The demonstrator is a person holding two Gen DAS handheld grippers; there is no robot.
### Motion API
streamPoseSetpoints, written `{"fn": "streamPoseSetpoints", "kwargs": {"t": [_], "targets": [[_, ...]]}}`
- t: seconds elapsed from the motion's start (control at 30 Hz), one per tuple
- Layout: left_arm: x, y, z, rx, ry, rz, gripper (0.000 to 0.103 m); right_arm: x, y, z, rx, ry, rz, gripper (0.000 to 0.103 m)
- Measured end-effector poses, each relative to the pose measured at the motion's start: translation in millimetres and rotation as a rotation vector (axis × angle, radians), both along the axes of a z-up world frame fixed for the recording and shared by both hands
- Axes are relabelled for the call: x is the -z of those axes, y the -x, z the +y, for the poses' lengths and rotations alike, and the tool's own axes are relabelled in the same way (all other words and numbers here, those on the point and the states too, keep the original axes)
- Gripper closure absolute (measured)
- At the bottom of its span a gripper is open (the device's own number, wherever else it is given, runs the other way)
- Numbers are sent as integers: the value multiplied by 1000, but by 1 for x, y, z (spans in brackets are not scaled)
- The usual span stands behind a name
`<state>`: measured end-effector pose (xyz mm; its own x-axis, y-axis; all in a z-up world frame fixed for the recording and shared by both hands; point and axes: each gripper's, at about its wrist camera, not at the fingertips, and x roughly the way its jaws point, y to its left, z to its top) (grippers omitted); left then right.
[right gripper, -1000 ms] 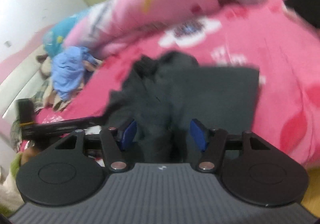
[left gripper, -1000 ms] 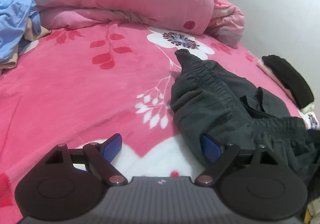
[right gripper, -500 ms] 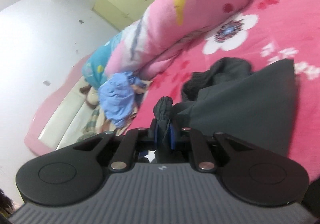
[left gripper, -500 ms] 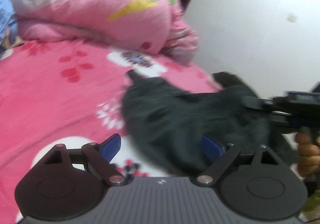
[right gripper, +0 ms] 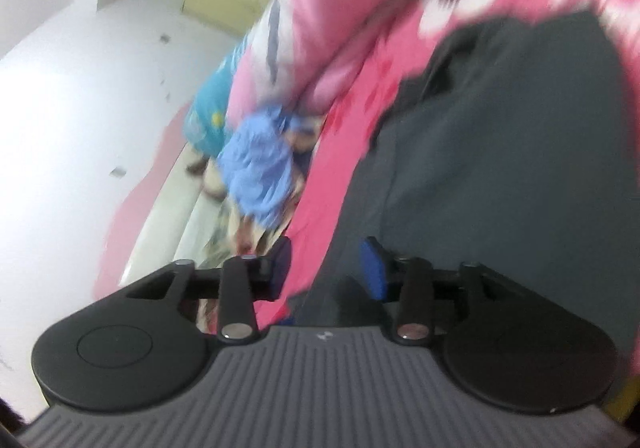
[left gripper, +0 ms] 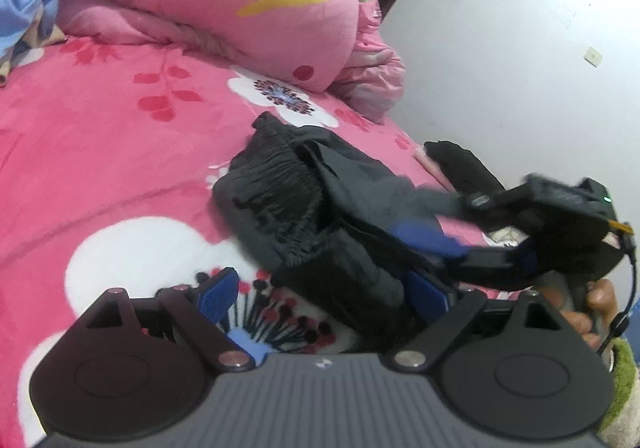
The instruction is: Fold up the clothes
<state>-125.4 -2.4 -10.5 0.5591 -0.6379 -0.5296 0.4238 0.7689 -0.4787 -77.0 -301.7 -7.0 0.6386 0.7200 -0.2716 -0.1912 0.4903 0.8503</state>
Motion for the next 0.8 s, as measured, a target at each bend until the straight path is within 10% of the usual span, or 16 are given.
{"fn": "streamPoseSetpoints", "kwargs": {"t": [0.2, 0.43, 0.57, 0.8], "targets": [[12, -15, 2, -29, 27, 105, 18, -25, 6, 5, 97, 374, -103, 54], [20, -18, 9, -90, 41, 179, 46, -14, -8, 77, -66, 656, -203, 46], [25, -21, 10, -130, 24, 209, 71, -4, -16, 95, -57, 787, -180, 90], [30, -23, 19, -166, 69, 247, 77, -33, 41, 7, 266, 723, -188, 100]]}}
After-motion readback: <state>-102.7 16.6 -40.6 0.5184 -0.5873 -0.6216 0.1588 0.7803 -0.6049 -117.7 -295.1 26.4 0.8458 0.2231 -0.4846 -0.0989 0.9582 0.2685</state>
